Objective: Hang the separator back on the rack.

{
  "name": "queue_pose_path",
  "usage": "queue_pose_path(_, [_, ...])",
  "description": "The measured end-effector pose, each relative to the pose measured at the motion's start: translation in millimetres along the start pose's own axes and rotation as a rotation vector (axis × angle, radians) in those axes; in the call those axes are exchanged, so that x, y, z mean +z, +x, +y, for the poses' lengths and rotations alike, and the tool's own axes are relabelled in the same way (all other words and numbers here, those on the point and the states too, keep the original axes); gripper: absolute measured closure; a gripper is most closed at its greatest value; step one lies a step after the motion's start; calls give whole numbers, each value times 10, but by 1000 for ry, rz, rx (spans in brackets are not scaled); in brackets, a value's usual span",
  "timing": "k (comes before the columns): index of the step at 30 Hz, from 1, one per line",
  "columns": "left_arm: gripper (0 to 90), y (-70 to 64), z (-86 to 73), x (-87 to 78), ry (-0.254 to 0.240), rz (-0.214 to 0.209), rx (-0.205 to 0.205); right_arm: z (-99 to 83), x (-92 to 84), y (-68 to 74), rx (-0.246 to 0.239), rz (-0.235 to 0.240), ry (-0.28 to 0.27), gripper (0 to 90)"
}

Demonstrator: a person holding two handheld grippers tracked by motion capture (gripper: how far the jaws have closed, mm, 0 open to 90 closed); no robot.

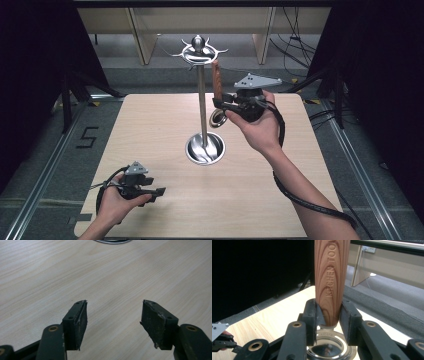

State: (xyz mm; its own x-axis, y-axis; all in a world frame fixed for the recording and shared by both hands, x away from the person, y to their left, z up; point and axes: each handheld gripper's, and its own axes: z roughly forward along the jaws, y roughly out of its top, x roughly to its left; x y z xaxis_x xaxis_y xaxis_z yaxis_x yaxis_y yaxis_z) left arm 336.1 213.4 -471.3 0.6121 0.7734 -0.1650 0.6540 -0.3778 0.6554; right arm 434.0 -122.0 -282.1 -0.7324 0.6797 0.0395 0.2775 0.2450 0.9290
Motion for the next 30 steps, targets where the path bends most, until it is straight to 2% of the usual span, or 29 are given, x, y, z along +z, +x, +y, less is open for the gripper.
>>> queue_pose_path(1, [368,2,0,3,0,9,-1,0,0,0,0,0,0,691])
queue_pose_path(2, [368,3,-2,0,1,-1,1,-2,1,-1,-7,3,-1,686])
queue_pose_path(3, [368,1,-6,8,-4,8,-3,-8,-3,20,14,6,3,669])
queue_pose_path(4, [368,2,-7,9,-1,8,-2,-13,-9,17,-8,5,-1,642])
queue_pose_path(7, [368,-1,-8,3,-2,2,-4,-41,-50,42,-12,5,-20,589])
queue_pose_path(8, [368,2,-8,6,-1,12,-3,-50,-73,47,-14,-2,-18,575])
queue_pose_path(9, [368,4,-8,7,0,12,-2,-61,-90,42,-30,-2,-25,561])
queue_pose_path(12, [368,3,-5,12,-3,7,-4,-88,-169,58,-16,-2,-16,533])
queue_pose_path(18, [367,11,-4,12,-2,23,-2,-182,-317,16,-74,-14,-56,515])
queue_pose_path(20, [368,12,-4,-4,-4,20,-4,-243,-373,5,-74,-21,-40,512])
queue_pose_path(21, [367,6,-7,-2,-15,27,-13,-275,-415,-14,-87,-40,-28,510])
queue_pose_path(22, [368,15,-7,-5,-12,25,-9,-362,-490,-49,-79,-46,-11,507])
queue_pose_path(24, [369,17,-5,-8,-8,33,-10,-398,-508,-61,-77,-54,-19,506])
queue_pose_path(25, [369,17,-3,-8,-12,34,-9,-445,-549,-79,-60,-50,-6,503])
queue_pose_path(26, [369,12,-4,-13,-20,33,-10,-550,-626,-125,-74,-74,9,499])
queue_pose_path(28, [369,14,-4,-15,-19,33,-8,-611,-661,-148,-77,-74,20,498])
queue_pose_path(29, [369,13,-5,-15,-19,33,-8,-700,-696,-173,-70,-65,34,499])
queue_pose_path(30, [369,14,-5,-13,-18,33,-7,-760,-722,-167,-36,-61,52,499])
